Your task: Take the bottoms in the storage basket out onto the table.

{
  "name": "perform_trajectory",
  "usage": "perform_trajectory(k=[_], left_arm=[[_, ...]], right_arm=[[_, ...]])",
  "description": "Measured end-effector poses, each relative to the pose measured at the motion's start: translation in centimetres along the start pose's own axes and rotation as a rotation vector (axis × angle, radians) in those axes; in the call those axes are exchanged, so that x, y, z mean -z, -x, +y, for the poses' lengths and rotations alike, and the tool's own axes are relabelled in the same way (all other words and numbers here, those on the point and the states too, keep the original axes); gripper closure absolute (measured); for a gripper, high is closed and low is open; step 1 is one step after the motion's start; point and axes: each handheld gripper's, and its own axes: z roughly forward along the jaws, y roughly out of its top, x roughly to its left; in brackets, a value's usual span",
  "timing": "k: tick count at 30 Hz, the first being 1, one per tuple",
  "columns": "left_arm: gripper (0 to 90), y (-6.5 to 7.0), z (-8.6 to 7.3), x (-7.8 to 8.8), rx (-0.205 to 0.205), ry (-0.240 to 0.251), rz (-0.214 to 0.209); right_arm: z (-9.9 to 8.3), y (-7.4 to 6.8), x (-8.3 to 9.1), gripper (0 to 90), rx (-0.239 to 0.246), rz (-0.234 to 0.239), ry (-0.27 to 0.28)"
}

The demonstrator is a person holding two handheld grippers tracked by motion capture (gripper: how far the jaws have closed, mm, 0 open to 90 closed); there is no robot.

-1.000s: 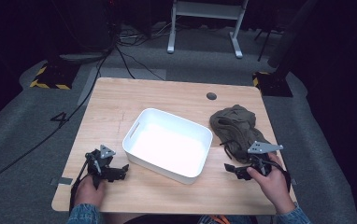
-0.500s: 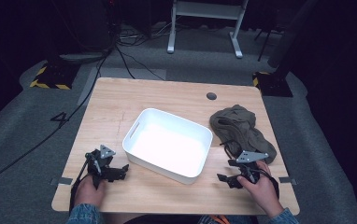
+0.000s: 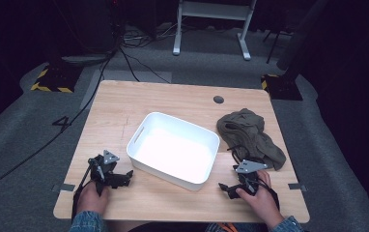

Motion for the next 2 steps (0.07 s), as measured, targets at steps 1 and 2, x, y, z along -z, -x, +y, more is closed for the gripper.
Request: perform_trajectory(k=[1,2], left_arm=[[0.0,0.00,0.00,0.00,0.000,0.000,0.000],[0.0,0.00,0.00,0.00,0.000,0.000,0.000]], right_arm=[[0.02,-0.01,-0.02,4.6,0.000,-0.001,-0.001],[0.04,-0.04,-0.03,4.4,-0.001,-0.001,-0.002]])
